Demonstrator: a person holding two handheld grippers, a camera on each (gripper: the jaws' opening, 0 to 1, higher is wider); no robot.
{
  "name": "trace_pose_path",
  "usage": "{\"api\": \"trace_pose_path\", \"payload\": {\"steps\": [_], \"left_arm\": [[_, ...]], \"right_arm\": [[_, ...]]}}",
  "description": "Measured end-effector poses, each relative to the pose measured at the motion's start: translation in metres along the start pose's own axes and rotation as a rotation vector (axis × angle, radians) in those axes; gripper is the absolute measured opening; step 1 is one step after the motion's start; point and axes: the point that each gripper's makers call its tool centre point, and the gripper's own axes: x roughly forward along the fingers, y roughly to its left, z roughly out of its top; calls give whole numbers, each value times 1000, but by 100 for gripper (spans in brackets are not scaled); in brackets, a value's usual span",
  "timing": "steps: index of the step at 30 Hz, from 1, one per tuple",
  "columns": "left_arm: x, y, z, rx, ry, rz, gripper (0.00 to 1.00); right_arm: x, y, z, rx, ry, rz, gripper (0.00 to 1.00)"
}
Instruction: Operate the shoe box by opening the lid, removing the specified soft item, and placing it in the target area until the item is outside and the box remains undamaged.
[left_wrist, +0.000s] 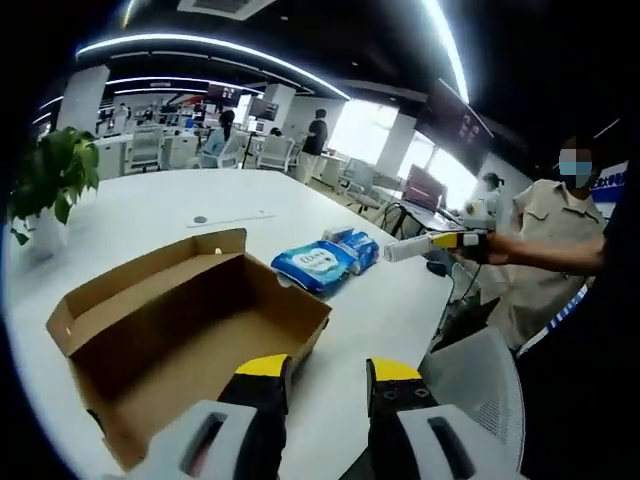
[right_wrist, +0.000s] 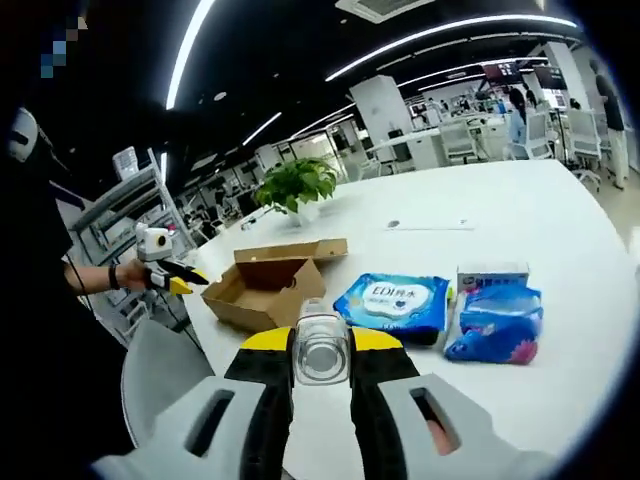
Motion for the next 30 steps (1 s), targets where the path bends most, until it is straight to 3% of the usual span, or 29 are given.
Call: {"api": "trace_pose_path", "payload": {"steps": [4,10,12,15,18,21,30], "left_arm": [[-7,1,-4,-30,-15,35,30],[-25,6,-17,-65,-19,90,30],[-32,7,-22,-76,-22,110,30],[-42,10,-28,-101,-29,128,30],[-46,13,-34,-117,-30,141,30],[-51,12,-41,-130,-29,149,30],[-60,13,-55,-156,-22,170,30]], "right_arm": [[23,-30,24,-85,65,-7,17],[50,-56,56,-153,99,-12,17],[62,-70,64,-237,156,-24,18],[77,-74,74,-341,223,-1,18],[85,-80,78,-408,277,5,18],[98,-92,78,-567,411,16,18],[128,-111,69,-847,638,53,18]]}}
